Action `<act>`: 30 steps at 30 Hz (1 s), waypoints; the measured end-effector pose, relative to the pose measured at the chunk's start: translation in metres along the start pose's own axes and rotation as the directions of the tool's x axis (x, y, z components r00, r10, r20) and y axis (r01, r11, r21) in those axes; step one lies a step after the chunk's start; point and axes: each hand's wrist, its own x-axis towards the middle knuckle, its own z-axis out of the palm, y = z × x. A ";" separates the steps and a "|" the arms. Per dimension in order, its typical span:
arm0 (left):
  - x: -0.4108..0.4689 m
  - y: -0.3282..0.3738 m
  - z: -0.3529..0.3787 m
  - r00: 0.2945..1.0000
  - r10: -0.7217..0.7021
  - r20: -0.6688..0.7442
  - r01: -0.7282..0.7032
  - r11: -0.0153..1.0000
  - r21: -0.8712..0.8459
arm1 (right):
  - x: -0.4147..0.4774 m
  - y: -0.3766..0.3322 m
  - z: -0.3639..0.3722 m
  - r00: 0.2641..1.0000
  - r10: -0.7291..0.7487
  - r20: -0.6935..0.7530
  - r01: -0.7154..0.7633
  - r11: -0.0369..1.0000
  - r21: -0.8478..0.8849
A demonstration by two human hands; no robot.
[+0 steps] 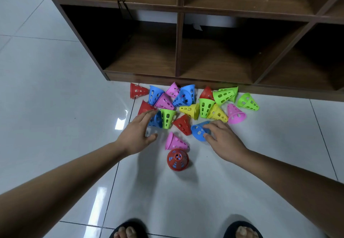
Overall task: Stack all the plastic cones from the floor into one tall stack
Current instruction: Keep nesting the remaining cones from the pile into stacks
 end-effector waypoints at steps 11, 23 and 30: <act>-0.006 -0.019 0.020 0.999 0.034 0.030 -0.037 0.995 0.097 | -0.014 -0.011 0.022 0.981 0.196 0.002 -0.192 0.958 0.213; -0.030 -0.021 0.034 0.995 -0.095 0.001 0.094 0.988 -0.121 | -0.016 -0.013 0.035 0.846 0.430 0.316 -0.528 0.757 0.385; -0.039 -0.014 0.031 0.943 -0.331 -0.004 0.314 0.899 -0.306 | -0.030 -0.011 0.029 0.860 0.367 0.355 -0.465 0.850 0.247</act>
